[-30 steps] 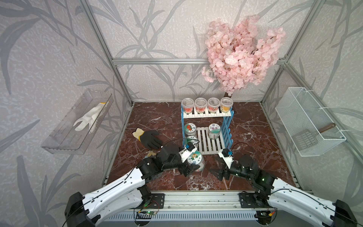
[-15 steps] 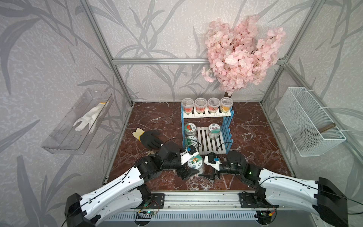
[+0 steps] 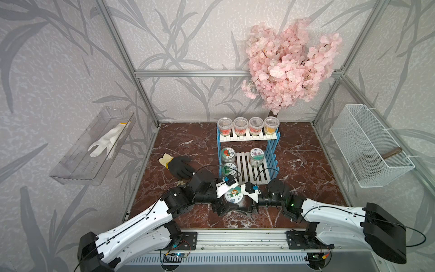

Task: Place the seed container on the shelf
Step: Pick up the seed jar at the center of the board, then place the seed jar on the shelf.

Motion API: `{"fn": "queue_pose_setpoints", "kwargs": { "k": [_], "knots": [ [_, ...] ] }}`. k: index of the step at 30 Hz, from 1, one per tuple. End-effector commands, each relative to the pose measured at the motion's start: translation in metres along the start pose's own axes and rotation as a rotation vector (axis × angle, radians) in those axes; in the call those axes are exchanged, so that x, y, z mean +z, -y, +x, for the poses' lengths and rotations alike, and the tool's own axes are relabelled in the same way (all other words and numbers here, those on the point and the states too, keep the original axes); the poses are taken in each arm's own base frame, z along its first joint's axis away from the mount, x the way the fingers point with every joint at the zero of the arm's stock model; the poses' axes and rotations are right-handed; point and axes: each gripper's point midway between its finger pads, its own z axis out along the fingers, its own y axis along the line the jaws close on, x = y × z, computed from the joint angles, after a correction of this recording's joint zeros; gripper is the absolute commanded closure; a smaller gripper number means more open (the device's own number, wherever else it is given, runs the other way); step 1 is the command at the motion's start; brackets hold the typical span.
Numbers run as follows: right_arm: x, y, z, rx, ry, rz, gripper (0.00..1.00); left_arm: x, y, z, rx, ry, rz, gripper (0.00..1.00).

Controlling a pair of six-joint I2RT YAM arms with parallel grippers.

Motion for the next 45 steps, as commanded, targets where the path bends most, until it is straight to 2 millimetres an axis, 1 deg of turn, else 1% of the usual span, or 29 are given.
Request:
{"fn": "queue_pose_setpoints", "kwargs": {
  "k": [1, 4, 8, 10, 14, 18, 19, 24, 27, 30, 34, 38, 45],
  "knots": [
    [0.001, -0.002, -0.023, 0.005, 0.063, -0.017, 0.16, -0.004, 0.004, -0.012, 0.031, 0.058, 0.018, 0.08],
    [0.000, -0.002, -0.019, 0.023, 0.045, -0.013, 0.19, -0.005, 0.000, -0.014, 0.017, 0.072, -0.008, 0.01],
    [-0.002, 0.000, -0.012, 0.051, 0.036, 0.007, 0.19, -0.007, 0.001, -0.021, -0.001, 0.120, -0.005, 0.00],
    [-0.004, 0.005, -0.007, 0.059, 0.038, 0.046, 0.19, -0.009, 0.000, -0.025, -0.024, 0.146, -0.014, 0.00],
    [-0.017, 0.027, 0.013, 0.088, 0.016, 0.205, 0.19, -0.016, -0.012, -0.025, -0.090, 0.188, -0.095, 0.00],
    [-0.039, 0.062, 0.030, 0.151, -0.028, 0.453, 0.19, -0.024, -0.036, -0.018, -0.173, 0.235, -0.244, 0.00],
    [-0.043, 0.068, 0.032, 0.162, -0.034, 0.497, 0.20, -0.026, -0.041, -0.016, -0.193, 0.244, -0.272, 0.00],
    [-0.061, 0.085, 0.037, 0.212, -0.010, 0.636, 0.19, -0.029, -0.053, -0.011, -0.275, 0.288, -0.329, 0.00],
    [-0.070, 0.094, 0.042, 0.258, 0.006, 0.711, 0.19, -0.029, -0.064, -0.003, -0.345, 0.287, -0.385, 0.00],
    [-0.080, 0.104, 0.046, 0.313, 0.028, 0.795, 0.19, -0.027, -0.070, 0.003, -0.390, 0.272, -0.414, 0.00],
    [-0.082, 0.109, 0.047, 0.329, 0.030, 0.826, 0.19, -0.023, -0.075, 0.011, -0.437, 0.268, -0.434, 0.00],
    [-0.079, 0.113, 0.049, 0.336, 0.030, 0.841, 0.19, -0.021, -0.077, 0.014, -0.452, 0.275, -0.438, 0.00],
    [-0.070, 0.115, 0.050, 0.346, 0.018, 0.844, 0.19, -0.025, -0.088, 0.020, -0.470, 0.275, -0.512, 0.00]
  ]
}}
